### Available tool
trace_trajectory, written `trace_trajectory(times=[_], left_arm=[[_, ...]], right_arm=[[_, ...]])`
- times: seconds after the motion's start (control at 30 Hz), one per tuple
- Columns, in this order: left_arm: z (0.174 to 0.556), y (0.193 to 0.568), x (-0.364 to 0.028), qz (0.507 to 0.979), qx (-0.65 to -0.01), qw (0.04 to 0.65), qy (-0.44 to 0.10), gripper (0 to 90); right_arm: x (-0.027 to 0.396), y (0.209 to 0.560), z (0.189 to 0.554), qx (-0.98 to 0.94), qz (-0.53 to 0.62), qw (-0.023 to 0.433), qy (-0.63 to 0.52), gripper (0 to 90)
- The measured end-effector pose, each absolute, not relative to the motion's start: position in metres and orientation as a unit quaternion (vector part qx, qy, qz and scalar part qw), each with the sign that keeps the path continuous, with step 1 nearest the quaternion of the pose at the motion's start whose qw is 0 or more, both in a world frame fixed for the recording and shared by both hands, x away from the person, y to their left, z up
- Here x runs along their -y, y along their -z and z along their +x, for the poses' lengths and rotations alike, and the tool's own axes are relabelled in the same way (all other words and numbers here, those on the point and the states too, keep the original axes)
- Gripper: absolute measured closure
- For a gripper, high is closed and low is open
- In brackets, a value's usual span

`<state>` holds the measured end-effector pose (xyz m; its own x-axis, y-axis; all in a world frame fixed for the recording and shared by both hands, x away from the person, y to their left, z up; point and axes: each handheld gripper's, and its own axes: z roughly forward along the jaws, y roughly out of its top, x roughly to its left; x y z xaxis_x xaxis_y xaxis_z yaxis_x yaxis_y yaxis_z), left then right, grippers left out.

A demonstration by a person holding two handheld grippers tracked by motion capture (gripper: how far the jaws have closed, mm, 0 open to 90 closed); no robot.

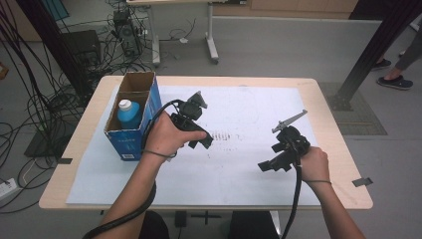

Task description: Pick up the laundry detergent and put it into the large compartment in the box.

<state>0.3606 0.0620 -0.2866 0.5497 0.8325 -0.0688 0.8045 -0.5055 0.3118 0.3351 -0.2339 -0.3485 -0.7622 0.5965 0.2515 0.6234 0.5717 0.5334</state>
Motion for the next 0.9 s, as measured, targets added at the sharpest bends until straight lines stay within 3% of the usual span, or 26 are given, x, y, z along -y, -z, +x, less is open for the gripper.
trace_trajectory(times=[0.9], left_arm=[[0.358,0.304,-0.053,0.865,-0.475,0.163,-0.025,10.6]], right_arm=[[0.233,0.347,0.331,0.886,-0.342,0.019,0.312,3.4]])
